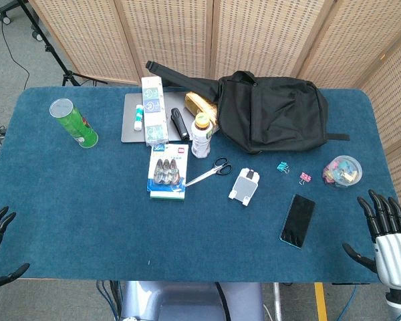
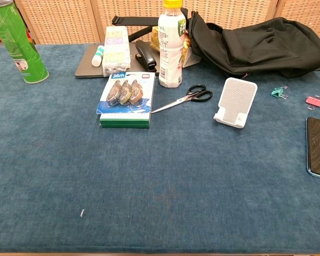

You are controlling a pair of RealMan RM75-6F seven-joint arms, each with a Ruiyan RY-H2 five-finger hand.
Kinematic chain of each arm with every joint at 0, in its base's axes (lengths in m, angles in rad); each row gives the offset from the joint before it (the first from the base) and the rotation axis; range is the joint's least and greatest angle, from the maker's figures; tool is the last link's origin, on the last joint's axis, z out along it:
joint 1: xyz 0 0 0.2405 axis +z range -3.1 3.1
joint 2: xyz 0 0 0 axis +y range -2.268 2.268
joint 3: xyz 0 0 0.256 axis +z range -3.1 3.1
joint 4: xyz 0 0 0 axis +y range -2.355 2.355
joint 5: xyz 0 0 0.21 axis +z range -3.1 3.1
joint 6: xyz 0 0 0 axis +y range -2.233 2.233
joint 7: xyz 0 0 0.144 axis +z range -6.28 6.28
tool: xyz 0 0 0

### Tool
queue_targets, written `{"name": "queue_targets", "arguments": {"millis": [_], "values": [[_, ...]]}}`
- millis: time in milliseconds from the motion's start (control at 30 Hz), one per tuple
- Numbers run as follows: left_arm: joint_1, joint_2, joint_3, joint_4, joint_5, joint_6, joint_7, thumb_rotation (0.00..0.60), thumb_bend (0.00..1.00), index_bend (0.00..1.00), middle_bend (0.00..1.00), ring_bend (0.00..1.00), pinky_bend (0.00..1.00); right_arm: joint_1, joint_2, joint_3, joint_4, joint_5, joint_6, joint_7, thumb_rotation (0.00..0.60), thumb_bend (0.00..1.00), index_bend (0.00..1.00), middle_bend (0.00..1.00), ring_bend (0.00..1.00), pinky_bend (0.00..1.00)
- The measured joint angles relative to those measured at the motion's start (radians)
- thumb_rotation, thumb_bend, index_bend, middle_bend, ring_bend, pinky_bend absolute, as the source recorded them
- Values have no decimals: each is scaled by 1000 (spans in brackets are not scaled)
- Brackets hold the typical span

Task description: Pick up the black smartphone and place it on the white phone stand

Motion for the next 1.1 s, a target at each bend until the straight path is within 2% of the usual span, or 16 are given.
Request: {"name": "queue_targets", "arguments": {"millis": [300,500,667,800,933,1100], "values": [[-1,-3,-2,-4,-7,-9,12,600,0,0,0,0,0,19,8,-15,14,-18,-45,1,600,0,0,0,0,0],[-6,-10,-8,-11,-8,-16,34,600,0,0,0,0,0,120,62,-32,94,-100,-178,11,600,0,52,0,0,0],[-18,-27,-20,-25,-37,-54,84,600,0,0,0,0,0,271,100,-61,277,-241,-285,100,600,0,113,47,0,0],[-27,-37,-29,-36,-55,-74,110,600,0,0,0,0,0,388,96,-101,461,-362,-332,232,600,0,126,54,0,60],[-33,-41,-38,-41,-75,-88,125,600,0,0,0,0,0,486,58,-158,621,-477,-355,287,600,0,126,54,0,110],[-45,-46,-49,-48,-105,-117,144,600,0,0,0,0,0,569,-40,-223,759,-529,-385,364,600,0,126,54,2,130]]}}
